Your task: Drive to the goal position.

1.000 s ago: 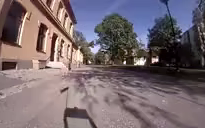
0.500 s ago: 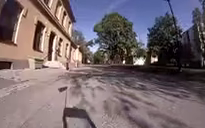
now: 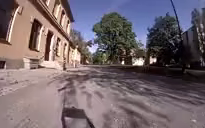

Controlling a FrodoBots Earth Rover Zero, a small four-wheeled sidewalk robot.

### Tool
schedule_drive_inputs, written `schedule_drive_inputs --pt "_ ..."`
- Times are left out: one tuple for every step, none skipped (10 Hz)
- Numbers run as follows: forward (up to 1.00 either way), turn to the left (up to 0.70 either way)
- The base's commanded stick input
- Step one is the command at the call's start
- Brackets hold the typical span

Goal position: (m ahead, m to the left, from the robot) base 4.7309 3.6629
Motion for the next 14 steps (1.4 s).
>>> schedule_drive_inputs --pt "0.85 0.02" --pt "0.85 0.09" --pt "0.85 0.15" --pt "0.85 0.22" --pt "0.85 0.28" --pt "0.85 0.32" --pt "0.85 0.15" --pt "0.85 0.00" --pt "0.85 0.00" --pt "0.85 0.00" --pt "0.85 0.00" --pt "0.85 0.00" --pt "0.85 0.00" --pt "0.85 0.00"
